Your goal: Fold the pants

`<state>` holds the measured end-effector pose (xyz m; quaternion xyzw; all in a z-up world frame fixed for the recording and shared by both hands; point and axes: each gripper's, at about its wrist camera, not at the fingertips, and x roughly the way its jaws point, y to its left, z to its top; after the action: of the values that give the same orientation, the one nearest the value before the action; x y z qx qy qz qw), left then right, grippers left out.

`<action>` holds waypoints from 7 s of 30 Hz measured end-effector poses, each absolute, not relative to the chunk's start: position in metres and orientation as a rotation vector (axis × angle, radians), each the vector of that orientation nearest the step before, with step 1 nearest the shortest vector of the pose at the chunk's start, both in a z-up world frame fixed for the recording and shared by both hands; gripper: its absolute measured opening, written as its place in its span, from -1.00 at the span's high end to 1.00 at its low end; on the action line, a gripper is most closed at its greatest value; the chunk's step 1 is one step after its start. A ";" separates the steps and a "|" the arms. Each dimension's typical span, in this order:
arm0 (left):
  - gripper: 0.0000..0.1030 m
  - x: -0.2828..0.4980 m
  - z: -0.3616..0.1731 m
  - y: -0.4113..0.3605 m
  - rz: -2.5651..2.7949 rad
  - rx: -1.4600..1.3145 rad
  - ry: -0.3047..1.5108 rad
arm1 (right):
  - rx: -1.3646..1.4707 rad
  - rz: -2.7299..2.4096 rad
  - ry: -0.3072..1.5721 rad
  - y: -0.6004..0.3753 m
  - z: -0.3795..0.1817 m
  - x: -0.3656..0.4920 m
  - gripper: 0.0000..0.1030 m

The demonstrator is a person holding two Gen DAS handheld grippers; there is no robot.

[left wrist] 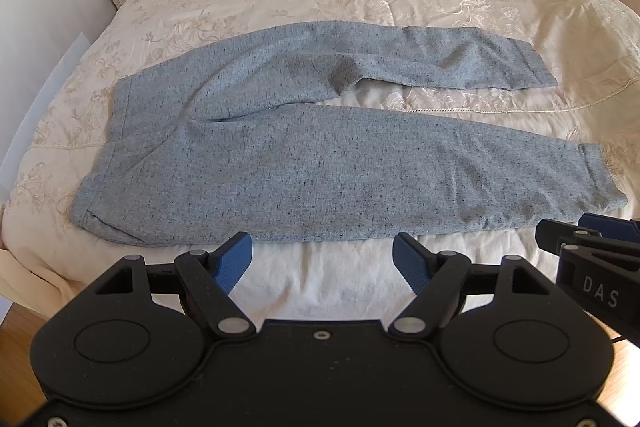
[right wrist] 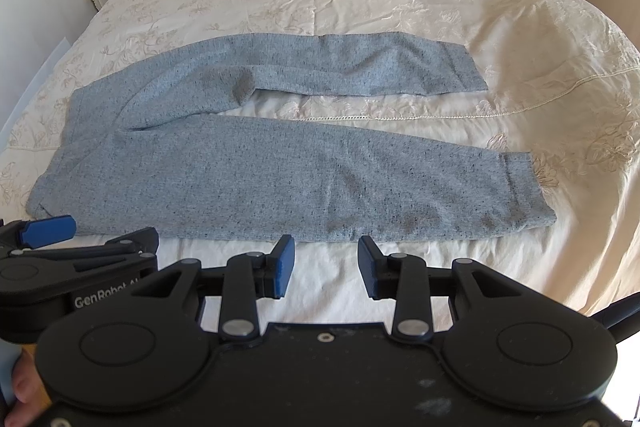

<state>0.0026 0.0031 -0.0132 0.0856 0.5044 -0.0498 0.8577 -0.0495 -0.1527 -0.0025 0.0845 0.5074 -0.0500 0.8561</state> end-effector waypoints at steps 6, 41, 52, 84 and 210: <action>-0.53 0.007 -0.015 0.002 -0.100 0.177 1.072 | 0.177 -0.099 1.075 -0.155 -0.007 -0.045 0.28; -0.31 0.114 -0.126 0.111 -0.073 0.273 1.174 | 0.156 0.004 1.312 -0.054 -0.120 0.059 0.28; -0.35 0.147 -0.183 0.126 -0.143 0.305 1.264 | 0.070 0.010 1.399 -0.019 -0.176 0.114 0.30; -0.18 0.124 -0.138 0.034 -0.212 0.329 1.134 | 0.246 -0.305 1.335 -0.284 -0.209 0.043 0.47; -0.29 0.452 -0.144 0.079 -0.032 -0.176 1.368 | 0.595 -0.422 1.147 -0.342 -0.169 0.231 0.91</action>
<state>0.4523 0.0789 -0.1437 -0.0813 0.6310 -0.0147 0.7713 0.2308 -0.3421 -0.1687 0.2750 0.5302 -0.1954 0.7778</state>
